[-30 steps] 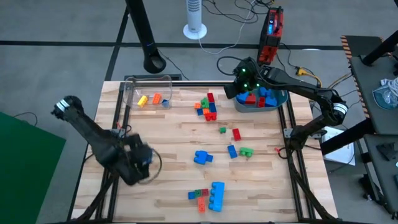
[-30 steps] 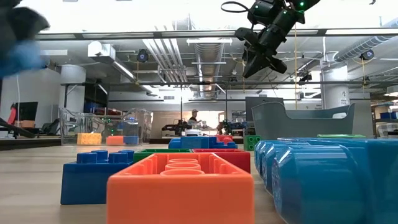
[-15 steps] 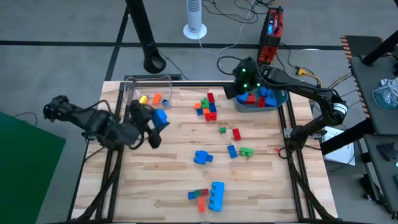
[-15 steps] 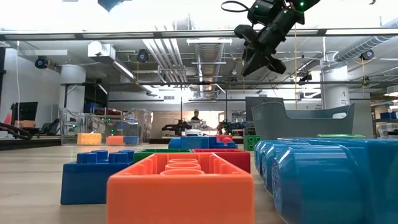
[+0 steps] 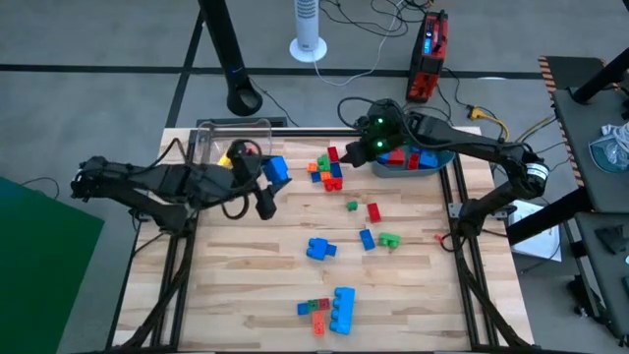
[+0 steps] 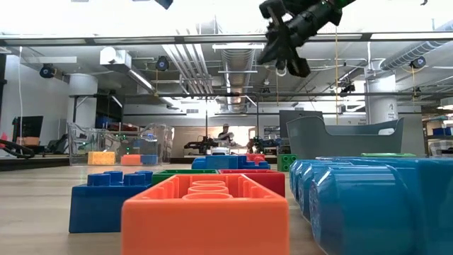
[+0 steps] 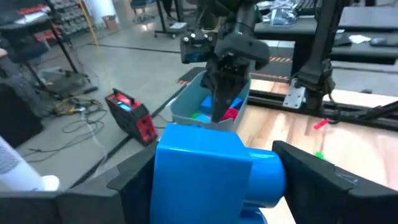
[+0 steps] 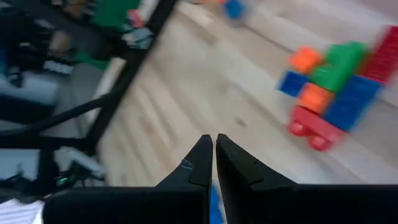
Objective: Sort blocks by size
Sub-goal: Put the big blue game piece into the blue bin
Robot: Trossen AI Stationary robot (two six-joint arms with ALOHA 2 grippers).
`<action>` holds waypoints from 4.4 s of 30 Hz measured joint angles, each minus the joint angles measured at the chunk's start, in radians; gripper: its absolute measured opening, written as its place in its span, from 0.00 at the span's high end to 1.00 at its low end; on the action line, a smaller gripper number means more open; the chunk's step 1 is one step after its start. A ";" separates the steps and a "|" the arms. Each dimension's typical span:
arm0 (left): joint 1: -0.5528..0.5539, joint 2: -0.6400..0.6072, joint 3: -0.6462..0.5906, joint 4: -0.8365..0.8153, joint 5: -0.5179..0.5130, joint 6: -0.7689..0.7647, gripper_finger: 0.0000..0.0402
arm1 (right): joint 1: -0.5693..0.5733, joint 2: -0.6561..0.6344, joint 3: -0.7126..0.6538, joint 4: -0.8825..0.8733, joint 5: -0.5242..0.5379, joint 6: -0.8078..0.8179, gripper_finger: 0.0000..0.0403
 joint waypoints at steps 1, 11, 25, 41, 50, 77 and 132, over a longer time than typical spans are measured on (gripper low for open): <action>0.008 0.009 0.000 0.020 0.024 0.001 0.34 | 0.012 0.000 0.000 0.025 -0.005 0.012 0.97; 0.025 0.080 0.000 0.144 0.103 0.012 0.34 | 0.127 0.000 0.072 0.240 -0.005 0.078 0.97; 0.029 0.088 0.000 0.309 0.118 0.258 0.34 | 0.185 -0.001 0.161 0.256 -0.052 0.165 0.73; 0.033 0.090 0.000 0.502 0.224 0.567 0.34 | 0.184 0.000 0.163 0.515 -0.190 0.226 0.13; 0.044 0.119 -0.001 0.528 0.266 0.568 0.34 | 0.189 0.009 0.163 0.516 -0.190 0.233 0.11; 0.094 0.153 -0.002 0.589 0.300 0.567 0.35 | 0.214 0.028 0.162 0.518 -0.190 0.205 0.11; 0.115 0.169 0.000 0.562 0.241 0.481 0.28 | 0.208 0.066 0.161 0.564 -0.206 0.192 0.26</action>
